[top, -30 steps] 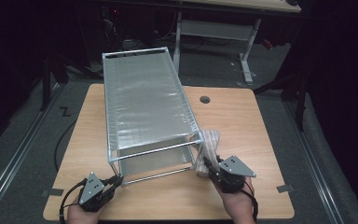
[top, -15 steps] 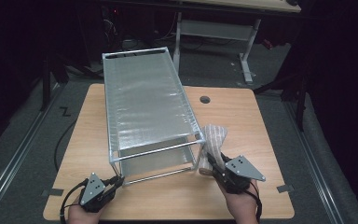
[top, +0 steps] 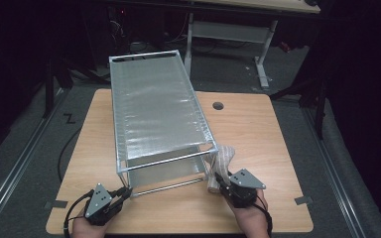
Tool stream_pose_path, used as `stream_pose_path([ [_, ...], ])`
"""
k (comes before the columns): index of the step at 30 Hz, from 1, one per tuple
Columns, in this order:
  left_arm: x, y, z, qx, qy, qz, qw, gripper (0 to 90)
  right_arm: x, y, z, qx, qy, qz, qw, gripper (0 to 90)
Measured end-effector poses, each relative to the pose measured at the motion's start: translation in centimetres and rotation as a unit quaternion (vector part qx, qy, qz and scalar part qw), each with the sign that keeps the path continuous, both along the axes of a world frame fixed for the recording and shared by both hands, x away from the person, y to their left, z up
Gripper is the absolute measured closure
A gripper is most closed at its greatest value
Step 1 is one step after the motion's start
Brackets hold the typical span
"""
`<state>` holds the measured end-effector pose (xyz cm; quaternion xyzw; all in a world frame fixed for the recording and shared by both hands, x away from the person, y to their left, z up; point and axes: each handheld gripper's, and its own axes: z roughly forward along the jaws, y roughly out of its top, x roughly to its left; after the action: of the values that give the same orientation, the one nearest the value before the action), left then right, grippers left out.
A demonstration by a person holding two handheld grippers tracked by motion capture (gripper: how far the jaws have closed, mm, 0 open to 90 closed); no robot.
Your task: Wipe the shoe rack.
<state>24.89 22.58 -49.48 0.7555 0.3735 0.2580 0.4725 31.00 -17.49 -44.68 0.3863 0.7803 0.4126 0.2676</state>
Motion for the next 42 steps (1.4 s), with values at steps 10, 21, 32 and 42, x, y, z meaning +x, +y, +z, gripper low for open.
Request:
stream_pose_path([
  [10, 0.0, 0.0, 0.0, -0.001, 0.0, -0.001, 1.0, 80.4, 1.2, 0.4, -3.2, -0.037, 0.086, 0.009, 0.9956, 69.3],
  [21, 0.1, -0.3, 0.0, -0.002, 0.001, -0.014, 0.9999, 80.4, 0.7, -2.2, -2.1, -0.038, 0.056, -0.031, 0.9972, 68.3],
  [32, 0.2, -0.5, 0.0, -0.003, 0.001, -0.024, 0.9997, 80.4, -0.2, -10.2, -3.5, -0.078, 0.073, -0.164, 0.9806, 59.8],
  [42, -0.1, -0.7, -0.1, -0.002, -0.001, -0.031, 0.9995, 80.4, -1.0, -9.3, -0.5, -0.021, -0.006, -0.168, 0.9856, 35.1],
])
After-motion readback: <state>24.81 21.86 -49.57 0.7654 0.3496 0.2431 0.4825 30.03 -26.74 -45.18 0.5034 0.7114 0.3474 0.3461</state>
